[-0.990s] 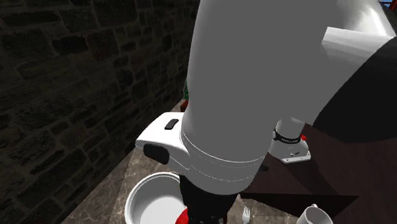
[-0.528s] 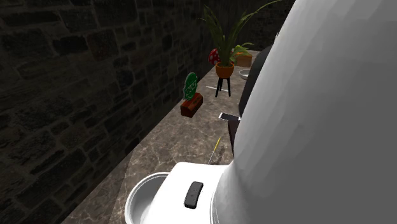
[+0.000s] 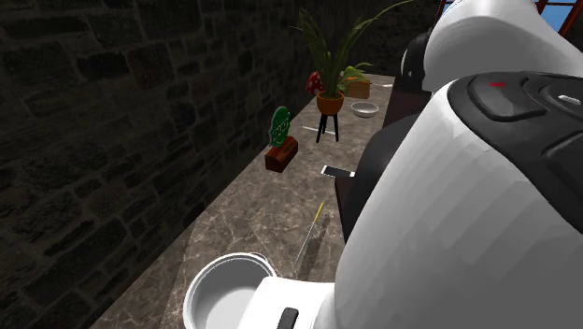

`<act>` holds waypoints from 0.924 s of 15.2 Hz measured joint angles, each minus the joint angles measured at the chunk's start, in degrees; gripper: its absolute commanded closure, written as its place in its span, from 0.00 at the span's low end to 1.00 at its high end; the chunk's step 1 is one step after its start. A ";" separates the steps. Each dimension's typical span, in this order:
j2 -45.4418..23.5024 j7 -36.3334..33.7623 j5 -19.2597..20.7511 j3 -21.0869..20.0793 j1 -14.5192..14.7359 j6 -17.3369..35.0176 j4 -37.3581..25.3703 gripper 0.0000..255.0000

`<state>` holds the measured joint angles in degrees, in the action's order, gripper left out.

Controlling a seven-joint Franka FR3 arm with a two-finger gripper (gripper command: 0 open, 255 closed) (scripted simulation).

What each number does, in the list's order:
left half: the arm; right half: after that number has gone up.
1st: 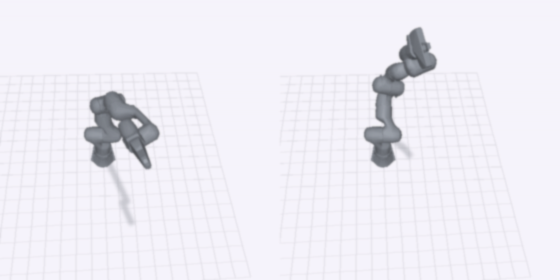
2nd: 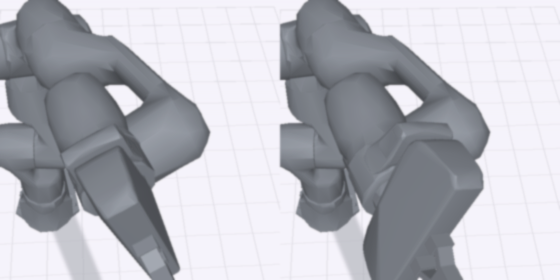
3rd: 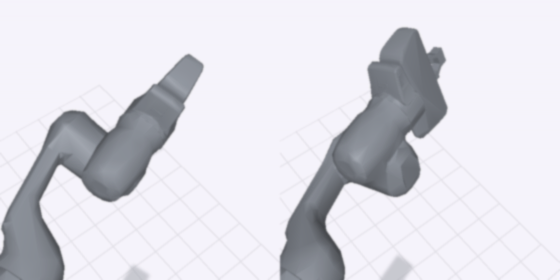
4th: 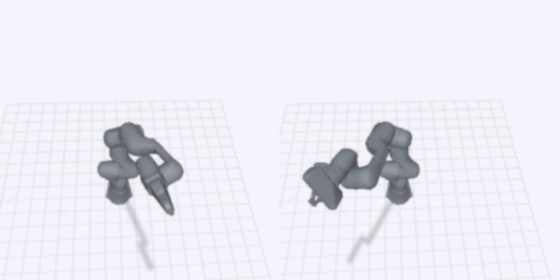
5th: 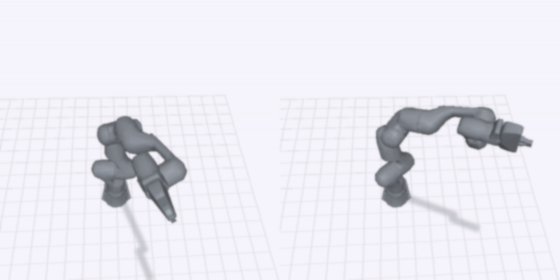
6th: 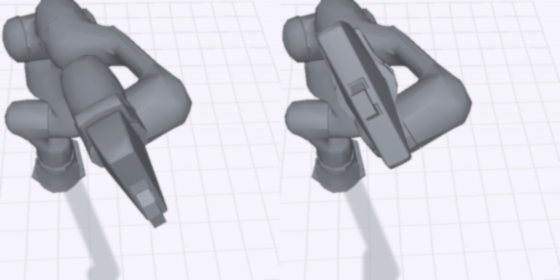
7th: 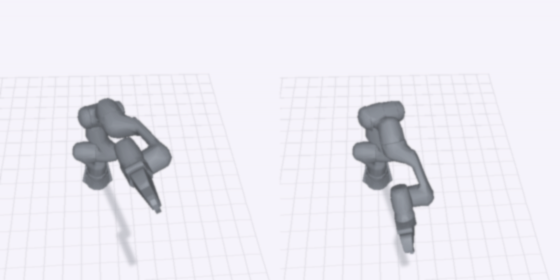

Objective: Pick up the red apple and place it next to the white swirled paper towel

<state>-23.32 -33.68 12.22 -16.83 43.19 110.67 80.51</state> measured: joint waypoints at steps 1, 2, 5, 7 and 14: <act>0.09 -0.07 0.02 0.02 -0.08 0.74 0.83 1.00; 0.04 -0.15 0.07 0.05 -0.14 1.53 1.57 1.00; -0.20 -0.45 0.26 0.14 -0.21 3.53 3.37 1.00; -0.62 -0.66 0.47 0.23 -0.22 4.94 4.39 1.00; -1.95 -1.47 1.21 0.57 -0.25 9.66 7.85 1.00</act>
<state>-25.27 -35.15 13.44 -16.26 42.95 120.34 88.36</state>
